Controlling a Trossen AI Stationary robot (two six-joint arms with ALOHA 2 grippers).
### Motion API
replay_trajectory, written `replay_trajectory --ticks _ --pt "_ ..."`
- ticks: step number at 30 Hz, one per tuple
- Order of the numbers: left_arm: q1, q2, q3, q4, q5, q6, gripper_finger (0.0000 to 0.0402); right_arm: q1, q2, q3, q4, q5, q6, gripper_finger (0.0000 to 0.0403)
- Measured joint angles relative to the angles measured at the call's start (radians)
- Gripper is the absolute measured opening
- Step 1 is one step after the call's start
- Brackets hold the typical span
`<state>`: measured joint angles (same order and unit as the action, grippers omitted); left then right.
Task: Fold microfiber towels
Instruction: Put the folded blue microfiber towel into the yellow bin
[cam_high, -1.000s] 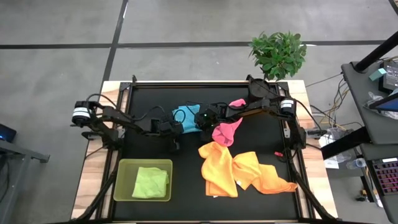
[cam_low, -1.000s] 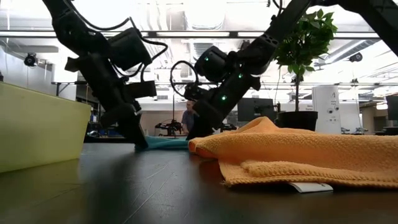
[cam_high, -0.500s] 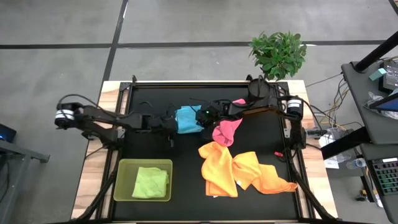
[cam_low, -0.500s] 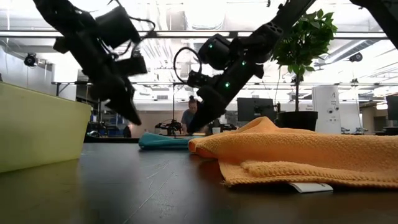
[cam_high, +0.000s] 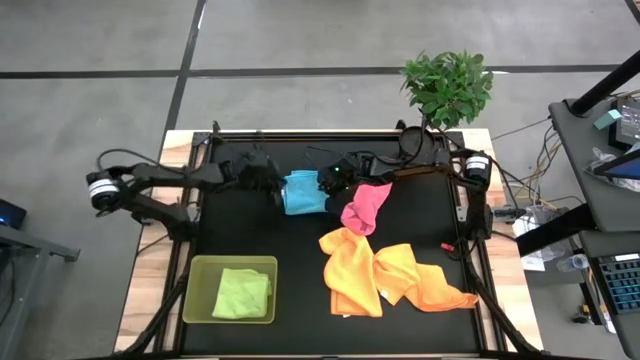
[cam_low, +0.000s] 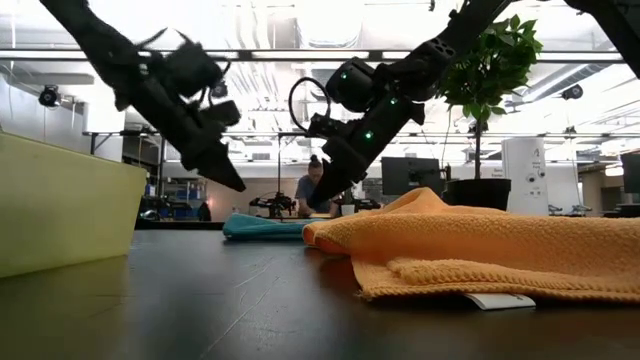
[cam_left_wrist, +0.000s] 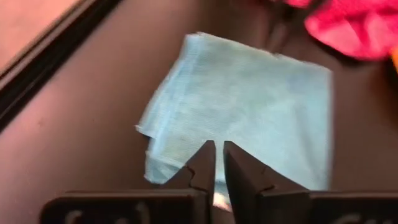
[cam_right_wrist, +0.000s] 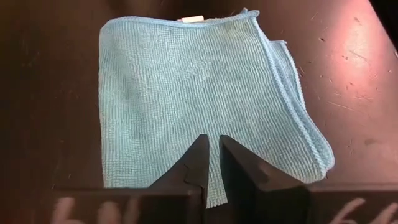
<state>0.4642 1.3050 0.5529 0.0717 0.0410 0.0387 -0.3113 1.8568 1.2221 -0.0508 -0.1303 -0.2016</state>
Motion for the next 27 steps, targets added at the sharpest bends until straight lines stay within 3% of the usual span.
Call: replay_trajectory --ticks 6,14,22,27 --pt "0.108 0.152 0.004 0.160 0.015 -0.045 0.0085 -0.006 0.000 0.000 0.003 -0.001 -0.006 0.0063" --pt "0.121 0.300 0.006 0.212 0.038 -0.109 0.0140 -0.006 0.001 -0.001 0.004 -0.001 -0.002 0.0095" --pt "0.116 0.290 0.007 0.208 0.106 -0.077 0.0141 -0.010 0.004 -0.002 0.011 -0.001 -0.001 0.0113" --pt "0.096 0.270 0.006 0.213 0.125 -0.011 0.0080 -0.011 0.004 -0.002 0.017 -0.001 0.005 0.0121"
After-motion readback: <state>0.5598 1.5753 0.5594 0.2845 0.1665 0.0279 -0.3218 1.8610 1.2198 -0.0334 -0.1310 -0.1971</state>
